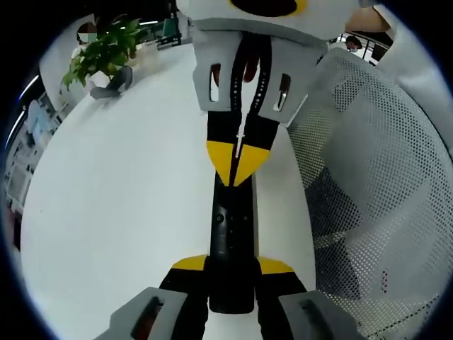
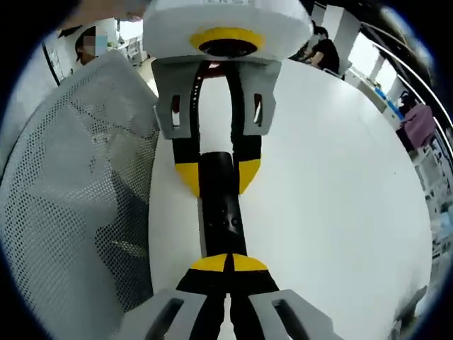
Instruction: Press the specified remote control buttons in sequence, fully releasing each button before pressing the next.
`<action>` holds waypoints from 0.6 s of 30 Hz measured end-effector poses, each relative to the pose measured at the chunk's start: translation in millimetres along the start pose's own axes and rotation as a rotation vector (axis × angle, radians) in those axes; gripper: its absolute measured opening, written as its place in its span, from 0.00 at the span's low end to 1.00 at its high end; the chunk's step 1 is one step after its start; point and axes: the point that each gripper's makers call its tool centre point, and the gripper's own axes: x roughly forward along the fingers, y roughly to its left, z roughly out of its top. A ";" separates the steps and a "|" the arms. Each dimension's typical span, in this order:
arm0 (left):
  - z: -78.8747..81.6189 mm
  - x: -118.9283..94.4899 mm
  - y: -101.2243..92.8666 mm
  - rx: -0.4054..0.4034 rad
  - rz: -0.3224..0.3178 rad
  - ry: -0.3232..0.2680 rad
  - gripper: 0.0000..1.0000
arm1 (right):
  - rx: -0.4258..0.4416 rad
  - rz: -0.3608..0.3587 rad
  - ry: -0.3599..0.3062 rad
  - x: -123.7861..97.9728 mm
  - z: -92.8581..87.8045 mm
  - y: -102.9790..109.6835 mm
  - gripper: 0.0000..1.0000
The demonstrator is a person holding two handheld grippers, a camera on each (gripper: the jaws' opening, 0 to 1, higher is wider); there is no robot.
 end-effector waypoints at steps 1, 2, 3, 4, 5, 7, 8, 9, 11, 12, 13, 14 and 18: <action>0.0 0.0 -0.2 -0.001 0.001 0.000 0.24 | 0.012 0.010 -0.026 -1.4 0.3 0.8 0.00; 0.1 0.0 -0.4 -0.002 0.003 -0.001 0.24 | 0.067 0.010 -0.053 -2.8 -1.6 0.8 0.00; 0.0 -0.1 -0.6 -0.001 0.005 -0.001 0.24 | 0.079 0.009 -0.055 -3.8 -4.0 1.2 0.00; 0.0 -0.1 -0.6 0.000 0.006 -0.002 0.24 | 0.061 0.008 -0.052 -4.7 -5.0 1.2 0.00; 0.0 -0.2 -0.6 -0.003 0.007 -0.003 0.24 | 0.039 -0.016 -0.058 -6.5 -5.6 -1.0 0.00; 0.0 -0.3 -0.6 -0.003 0.007 -0.003 0.24 | 0.036 -0.006 -0.070 -7.7 -2.8 0.3 0.03; -0.1 -0.3 -0.6 -0.003 0.007 -0.002 0.24 | 0.028 0.011 -0.089 -7.0 2.0 2.6 0.03; -0.2 -0.3 -0.6 -0.003 0.006 -0.002 0.24 | 0.031 0.006 -0.083 -5.3 2.5 1.2 0.04; -0.2 -0.3 -0.6 -0.005 0.006 -0.002 0.24 | -0.004 -0.005 -0.062 -0.7 3.4 -1.7 0.09; -0.2 -0.3 -0.6 -0.004 0.006 -0.003 0.24 | -0.020 0.004 -0.039 1.8 0.8 -0.7 0.09; -0.3 -0.3 -0.6 -0.005 0.006 -0.003 0.24 | -0.021 0.017 -0.045 1.5 2.6 1.6 0.08; -0.2 -0.4 -0.5 -0.005 0.006 -0.004 0.24 | -0.029 0.026 -0.043 0.5 3.3 1.9 0.07; -0.5 -0.7 -0.7 -0.009 0.005 -0.015 0.24 | -0.037 0.030 -0.041 -0.4 3.4 2.4 0.07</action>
